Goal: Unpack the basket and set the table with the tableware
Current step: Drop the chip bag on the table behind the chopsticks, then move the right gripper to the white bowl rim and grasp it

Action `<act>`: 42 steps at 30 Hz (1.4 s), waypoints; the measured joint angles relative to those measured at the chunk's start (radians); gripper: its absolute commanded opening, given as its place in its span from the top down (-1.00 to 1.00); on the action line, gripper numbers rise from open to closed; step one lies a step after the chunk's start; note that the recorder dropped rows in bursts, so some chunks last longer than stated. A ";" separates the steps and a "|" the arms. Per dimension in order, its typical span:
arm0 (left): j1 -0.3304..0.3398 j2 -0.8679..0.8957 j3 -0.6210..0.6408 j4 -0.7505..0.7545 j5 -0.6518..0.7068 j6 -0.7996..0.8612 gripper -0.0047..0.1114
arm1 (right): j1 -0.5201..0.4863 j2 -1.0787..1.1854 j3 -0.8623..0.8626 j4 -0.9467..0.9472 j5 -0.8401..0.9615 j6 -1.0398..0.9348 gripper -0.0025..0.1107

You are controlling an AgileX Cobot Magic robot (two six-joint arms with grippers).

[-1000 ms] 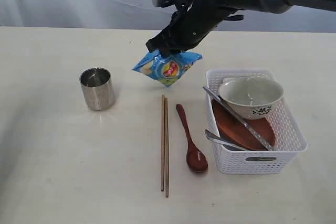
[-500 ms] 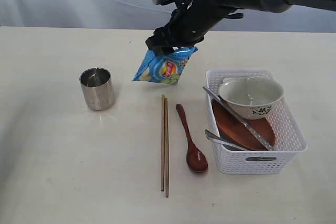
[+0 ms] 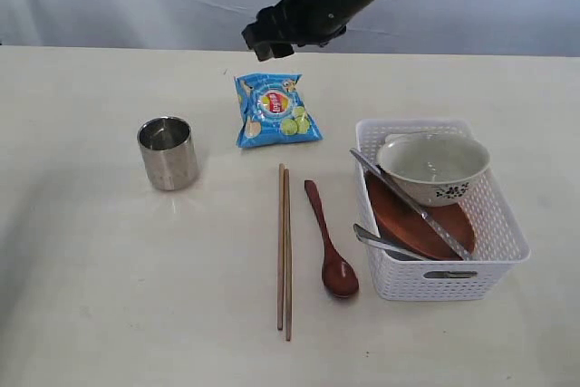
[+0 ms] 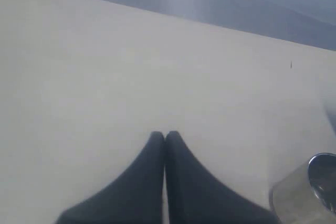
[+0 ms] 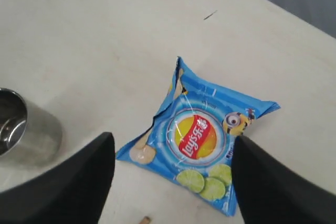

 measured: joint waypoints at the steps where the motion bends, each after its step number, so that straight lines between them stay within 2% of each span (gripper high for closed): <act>1: 0.000 0.000 0.000 0.000 0.000 0.000 0.92 | 0.000 -0.006 0.000 -0.012 0.018 0.000 -0.12; 7: 0.000 0.000 0.000 0.000 0.000 0.000 0.92 | -0.040 -0.096 0.000 -0.045 0.162 0.000 -0.07; 13: 0.000 0.000 0.000 0.000 0.000 0.000 0.92 | -0.095 -0.205 0.000 -0.051 0.361 0.000 0.31; 15: 0.000 0.000 0.000 0.000 0.000 0.000 0.92 | -0.112 -0.232 0.000 -0.051 0.421 0.004 0.35; 18: 0.000 0.000 0.000 0.000 0.000 0.000 0.92 | -0.124 -0.261 0.000 -0.056 0.495 0.020 0.29; 23: 0.000 0.000 0.000 0.000 0.000 0.000 0.92 | -0.125 -0.323 0.037 -0.058 0.532 0.034 0.08; 31: 0.000 0.000 0.000 0.000 0.000 0.000 0.92 | -0.125 -0.438 0.288 -0.161 0.538 0.035 0.06; 35: 0.000 0.000 0.000 0.000 0.000 0.000 0.92 | -0.125 -0.441 0.421 -0.183 0.544 -0.091 0.03; 39: 0.000 0.000 0.000 0.000 0.000 0.000 0.92 | -0.110 -0.441 0.482 -0.167 0.536 -0.245 -0.22; 42: 0.000 0.000 0.000 0.000 0.000 0.000 0.92 | -0.089 -0.441 0.487 -0.218 0.529 -0.281 -0.25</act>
